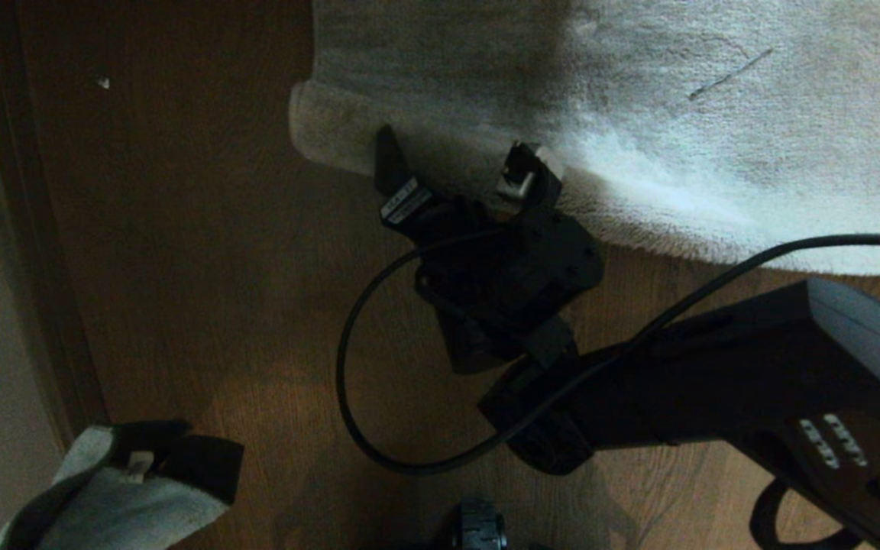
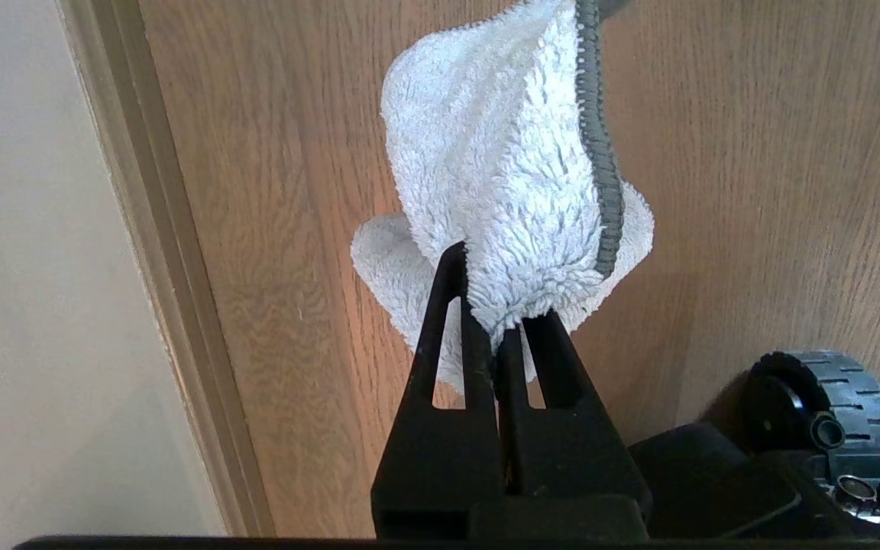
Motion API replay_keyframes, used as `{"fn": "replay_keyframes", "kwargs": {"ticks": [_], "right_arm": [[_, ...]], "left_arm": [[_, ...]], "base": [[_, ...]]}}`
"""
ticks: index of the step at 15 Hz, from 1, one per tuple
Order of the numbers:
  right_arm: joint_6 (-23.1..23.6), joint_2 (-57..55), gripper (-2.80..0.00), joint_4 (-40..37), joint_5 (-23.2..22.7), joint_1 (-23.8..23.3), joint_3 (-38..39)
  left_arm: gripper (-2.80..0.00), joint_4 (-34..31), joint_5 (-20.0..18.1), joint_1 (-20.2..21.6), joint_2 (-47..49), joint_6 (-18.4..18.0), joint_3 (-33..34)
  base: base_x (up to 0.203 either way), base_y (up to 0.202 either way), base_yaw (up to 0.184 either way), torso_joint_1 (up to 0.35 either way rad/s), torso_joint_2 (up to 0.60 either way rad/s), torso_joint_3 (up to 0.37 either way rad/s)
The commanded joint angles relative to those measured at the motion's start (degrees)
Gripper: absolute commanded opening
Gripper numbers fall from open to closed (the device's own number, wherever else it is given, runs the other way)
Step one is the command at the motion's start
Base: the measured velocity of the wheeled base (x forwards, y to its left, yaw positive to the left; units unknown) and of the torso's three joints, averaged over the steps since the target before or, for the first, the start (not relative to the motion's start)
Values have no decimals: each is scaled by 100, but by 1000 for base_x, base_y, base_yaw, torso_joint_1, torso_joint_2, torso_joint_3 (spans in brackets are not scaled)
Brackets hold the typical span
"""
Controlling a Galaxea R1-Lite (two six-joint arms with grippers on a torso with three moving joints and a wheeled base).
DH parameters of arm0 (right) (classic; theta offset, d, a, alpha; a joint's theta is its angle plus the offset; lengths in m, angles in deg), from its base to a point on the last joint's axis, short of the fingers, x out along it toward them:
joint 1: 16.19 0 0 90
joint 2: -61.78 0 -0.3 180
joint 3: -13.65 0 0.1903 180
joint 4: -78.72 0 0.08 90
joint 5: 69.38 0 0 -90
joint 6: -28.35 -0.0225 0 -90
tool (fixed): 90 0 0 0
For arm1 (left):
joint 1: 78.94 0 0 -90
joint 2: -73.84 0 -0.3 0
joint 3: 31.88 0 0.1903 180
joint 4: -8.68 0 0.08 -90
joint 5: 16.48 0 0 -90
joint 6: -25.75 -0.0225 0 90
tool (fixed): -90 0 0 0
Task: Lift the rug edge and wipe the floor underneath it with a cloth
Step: Lift up the carpet
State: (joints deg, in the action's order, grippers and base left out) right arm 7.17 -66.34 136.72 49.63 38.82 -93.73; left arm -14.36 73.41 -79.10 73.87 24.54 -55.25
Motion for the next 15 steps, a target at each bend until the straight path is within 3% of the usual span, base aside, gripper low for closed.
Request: {"fn": "replay_keyframes", "kwargs": {"ticks": [1, 7, 15], "right_arm": [[-39, 50, 0, 62, 8, 117, -8], [-625, 17, 0, 183, 49, 499, 23], [-749, -308, 0, 340, 99, 521, 61]], "left_arm": [[-280, 2, 2, 7, -2, -2, 0], [-280, 2, 2, -2, -2, -2, 0], [-280, 2, 2, -2, -2, -2, 0]], "base": [[0, 0, 0, 0, 0, 0], [0, 0, 0, 0, 0, 0], [0, 0, 0, 0, 0, 0]]}}
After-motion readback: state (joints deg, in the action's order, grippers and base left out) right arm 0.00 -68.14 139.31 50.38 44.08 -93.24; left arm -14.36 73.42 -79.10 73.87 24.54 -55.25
